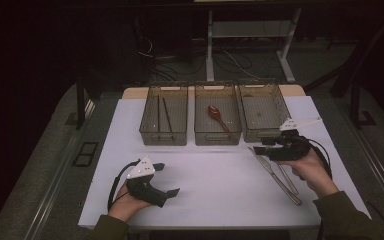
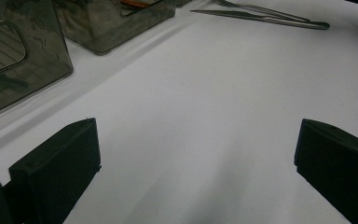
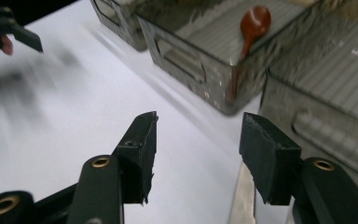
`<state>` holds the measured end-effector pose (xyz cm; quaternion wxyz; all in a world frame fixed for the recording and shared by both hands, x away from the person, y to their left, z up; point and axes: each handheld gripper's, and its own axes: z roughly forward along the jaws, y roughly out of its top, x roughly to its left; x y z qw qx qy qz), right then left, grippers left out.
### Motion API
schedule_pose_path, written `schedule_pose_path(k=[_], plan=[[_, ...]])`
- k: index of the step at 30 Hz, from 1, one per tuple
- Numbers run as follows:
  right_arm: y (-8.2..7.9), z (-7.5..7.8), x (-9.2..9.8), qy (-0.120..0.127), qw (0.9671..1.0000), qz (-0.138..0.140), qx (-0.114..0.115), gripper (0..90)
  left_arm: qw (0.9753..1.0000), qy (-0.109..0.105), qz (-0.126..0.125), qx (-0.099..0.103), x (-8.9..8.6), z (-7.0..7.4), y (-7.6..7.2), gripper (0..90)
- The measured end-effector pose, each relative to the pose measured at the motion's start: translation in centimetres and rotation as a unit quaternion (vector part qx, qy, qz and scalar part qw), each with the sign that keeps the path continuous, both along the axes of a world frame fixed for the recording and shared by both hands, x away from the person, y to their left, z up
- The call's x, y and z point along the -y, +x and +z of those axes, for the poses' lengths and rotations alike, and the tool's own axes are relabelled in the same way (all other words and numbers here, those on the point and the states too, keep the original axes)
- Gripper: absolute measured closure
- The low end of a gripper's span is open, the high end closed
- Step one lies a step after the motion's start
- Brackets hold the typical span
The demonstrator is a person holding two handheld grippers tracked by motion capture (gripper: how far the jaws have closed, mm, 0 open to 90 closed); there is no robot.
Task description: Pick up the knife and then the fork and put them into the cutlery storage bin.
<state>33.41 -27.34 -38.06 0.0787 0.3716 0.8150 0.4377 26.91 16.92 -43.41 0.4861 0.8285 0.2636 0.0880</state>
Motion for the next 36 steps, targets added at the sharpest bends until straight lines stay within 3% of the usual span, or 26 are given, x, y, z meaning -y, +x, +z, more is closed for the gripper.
schedule_pose_path(k=[8, 18, 32, 36], plan=[[-1.0, -1.3, 1.8, 0.006, 0.9996, -0.003, -0.029, 48.8, 1.0000, 0.004, 0.002, 0.002, 0.1, 0.1, -0.2, 0.0], [-1.9, -2.4, 3.8, -0.006, 0.9988, -0.036, -0.034, 44.1, 1.0000, 0.002, 0.004, 0.002, 0.0, 0.1, -0.2, 0.0], [-1.5, -3.6, 5.8, -0.022, 0.9929, -0.088, -0.076, 44.7, 1.0000, 0.004, 0.005, -0.001, -0.1, 0.0, -0.2, 0.0], [-1.2, -3.7, 5.9, -0.038, 0.9918, -0.095, -0.076, 47.6, 1.0000, 0.002, 0.005, -0.001, -0.1, 0.0, -0.1, 0.0]])
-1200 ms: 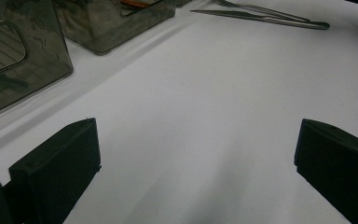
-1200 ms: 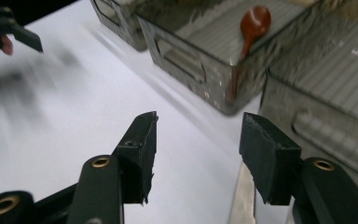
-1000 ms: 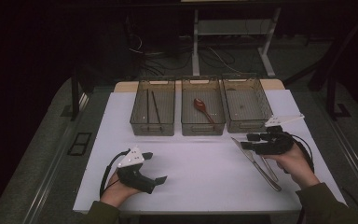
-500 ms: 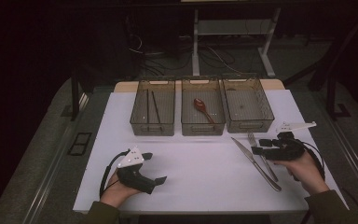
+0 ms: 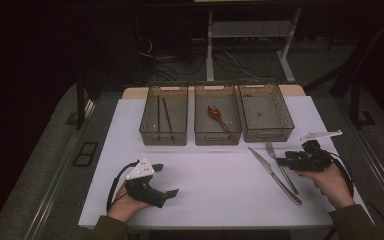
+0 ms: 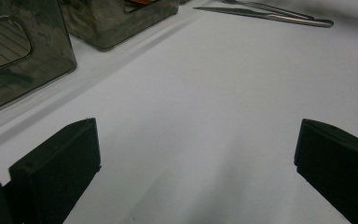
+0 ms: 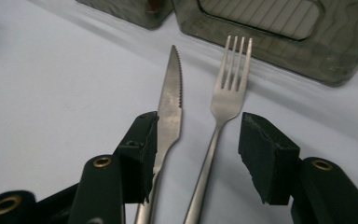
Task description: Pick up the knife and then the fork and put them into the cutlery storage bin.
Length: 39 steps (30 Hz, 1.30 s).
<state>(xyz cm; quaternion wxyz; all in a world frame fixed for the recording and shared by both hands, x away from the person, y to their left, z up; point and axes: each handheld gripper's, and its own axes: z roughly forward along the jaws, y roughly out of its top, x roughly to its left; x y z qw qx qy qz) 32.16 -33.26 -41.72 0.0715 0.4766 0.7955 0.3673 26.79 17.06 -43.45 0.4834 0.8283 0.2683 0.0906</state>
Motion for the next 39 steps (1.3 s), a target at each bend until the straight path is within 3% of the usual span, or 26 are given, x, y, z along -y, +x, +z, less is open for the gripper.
schedule_pose_path(k=[4, 9, 14, 19, 25, 39], plan=[[0.5, -0.2, 0.2, -0.015, 0.9996, -0.003, -0.022, 49.7, 1.0000, 0.001, 0.000, -0.001, 0.0, 0.0, 0.0, 0.0], [0.8, 0.1, 0.1, -0.040, 0.9988, -0.009, -0.028, 56.2, 1.0000, 0.000, -0.001, 0.000, 0.1, 0.0, 0.0, 0.0], [1.6, 0.5, -0.4, -0.072, 0.9966, -0.006, -0.039, 57.0, 1.0000, -0.001, 0.000, 0.000, 0.2, 0.0, 0.0, 0.0], [2.7, 0.3, -1.3, -0.107, 0.9917, 0.005, -0.072, 59.9, 1.0000, 0.000, -0.001, -0.001, 0.2, -0.1, 0.0, 0.0], [3.8, 0.1, -2.1, -0.126, 0.9857, 0.023, -0.110, 64.6, 1.0000, 0.000, 0.000, -0.001, 0.1, -0.1, 0.0, 0.0], [4.7, -0.5, -3.9, -0.173, 0.9713, 0.036, -0.159, 73.5, 1.0000, 0.001, -0.001, 0.000, 0.1, 0.0, -0.1, 0.0]])
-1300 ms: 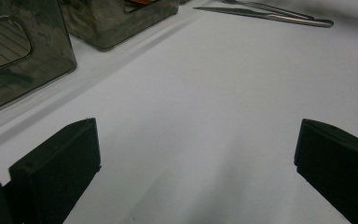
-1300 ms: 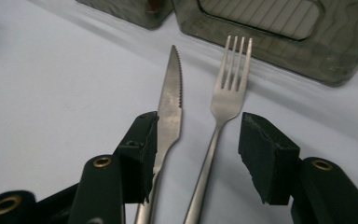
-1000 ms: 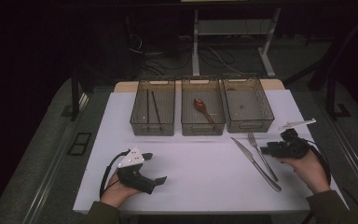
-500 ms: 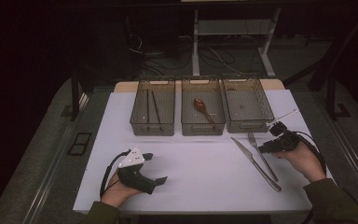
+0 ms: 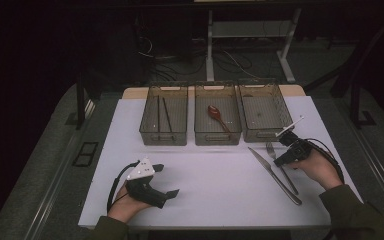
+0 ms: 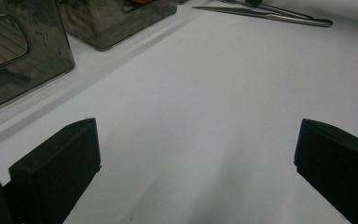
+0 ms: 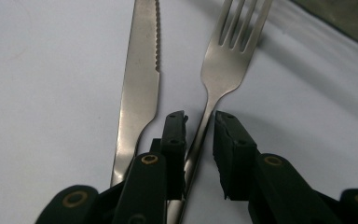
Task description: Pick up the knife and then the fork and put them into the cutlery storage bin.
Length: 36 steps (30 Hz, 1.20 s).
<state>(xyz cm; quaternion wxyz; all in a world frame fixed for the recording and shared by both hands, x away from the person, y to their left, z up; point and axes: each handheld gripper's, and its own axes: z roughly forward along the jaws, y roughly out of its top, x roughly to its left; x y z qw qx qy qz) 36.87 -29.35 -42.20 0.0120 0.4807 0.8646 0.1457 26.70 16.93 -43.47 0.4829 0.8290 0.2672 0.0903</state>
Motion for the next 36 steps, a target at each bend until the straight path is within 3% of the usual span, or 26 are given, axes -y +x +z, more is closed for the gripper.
schedule_pose_path(k=[22, 36], plan=[[0.6, 0.1, -1.1, -0.057, 0.9981, 0.017, -0.018, 84.2, 1.0000, 0.002, 0.000, 0.000, 0.0, 0.0, -0.1, 0.0], [0.1, 0.1, -0.5, -0.037, 0.9990, 0.024, 0.001, 84.7, 1.0000, 0.001, 0.000, 0.000, 0.0, 0.0, -0.1, 0.0]])
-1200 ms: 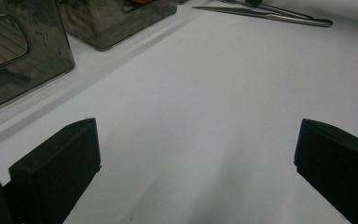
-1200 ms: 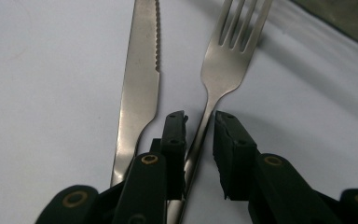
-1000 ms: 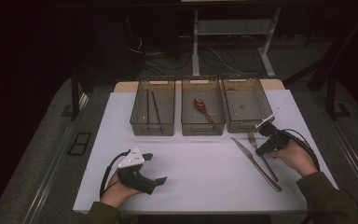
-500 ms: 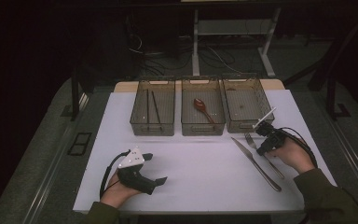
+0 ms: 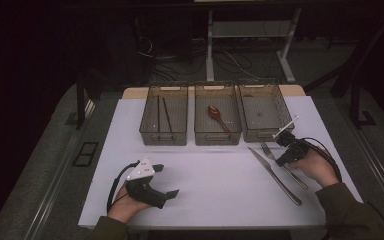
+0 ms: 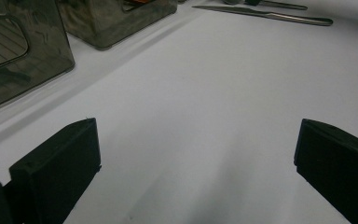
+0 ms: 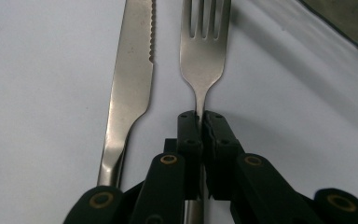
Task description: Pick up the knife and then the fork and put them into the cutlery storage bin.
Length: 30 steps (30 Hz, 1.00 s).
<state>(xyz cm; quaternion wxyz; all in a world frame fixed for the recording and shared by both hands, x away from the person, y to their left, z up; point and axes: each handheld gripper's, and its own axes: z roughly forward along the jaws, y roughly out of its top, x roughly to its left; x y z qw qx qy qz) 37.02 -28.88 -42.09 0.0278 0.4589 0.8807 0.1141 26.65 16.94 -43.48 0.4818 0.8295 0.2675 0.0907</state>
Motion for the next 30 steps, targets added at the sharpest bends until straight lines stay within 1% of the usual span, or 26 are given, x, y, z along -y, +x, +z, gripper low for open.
schedule_pose_path(k=[2, 7, 12, 13, 16, 20, 24, 28, 30], plan=[[-0.1, 0.1, 0.2, 0.009, 0.9999, -0.004, 0.006, 84.7, 1.0000, 0.001, 0.000, 0.000, 0.0, 0.0, 0.0, 0.0], [-0.6, 0.7, 0.8, 0.032, 0.9990, -0.007, 0.031, 84.8, 1.0000, 0.000, 0.000, 0.000, 0.0, 0.0, 0.0, 0.0], [-1.2, 1.4, 1.2, 0.054, 0.9968, 0.002, 0.058, 84.7, 1.0000, 0.000, 0.000, 0.001, 0.0, 0.0, 0.0, 0.0], [-1.2, 1.6, 1.2, 0.059, 0.9961, 0.005, 0.066, 84.7, 1.0000, 0.001, 0.000, 0.001, 0.0, 0.0, 0.0, 0.0], [-1.6, 2.0, 1.5, 0.076, 0.9936, 0.006, 0.084, 84.8, 1.0000, 0.001, 0.000, 0.002, 0.0, 0.0, 0.0, 0.0], [-1.8, 2.4, 2.2, 0.110, 0.9893, 0.002, 0.096, 84.8, 1.0000, 0.001, 0.000, 0.002, -0.1, 0.0, 0.0, 0.0], [-1.9, 2.6, 2.8, 0.131, 0.9853, 0.002, 0.110, 84.8, 1.0000, 0.002, 0.000, 0.001, -0.1, 0.0, 0.1, 0.0], [-2.0, 3.0, 3.3, 0.154, 0.9796, -0.003, 0.130, 84.8, 1.0000, 0.002, -0.001, 0.001, -0.1, 0.0, 0.1, 0.0], [-2.1, 3.3, 3.4, 0.167, 0.9760, -0.004, 0.140, 84.8, 1.0000, 0.002, 0.000, 0.001, -0.1, 0.0, 0.1, 0.0]])
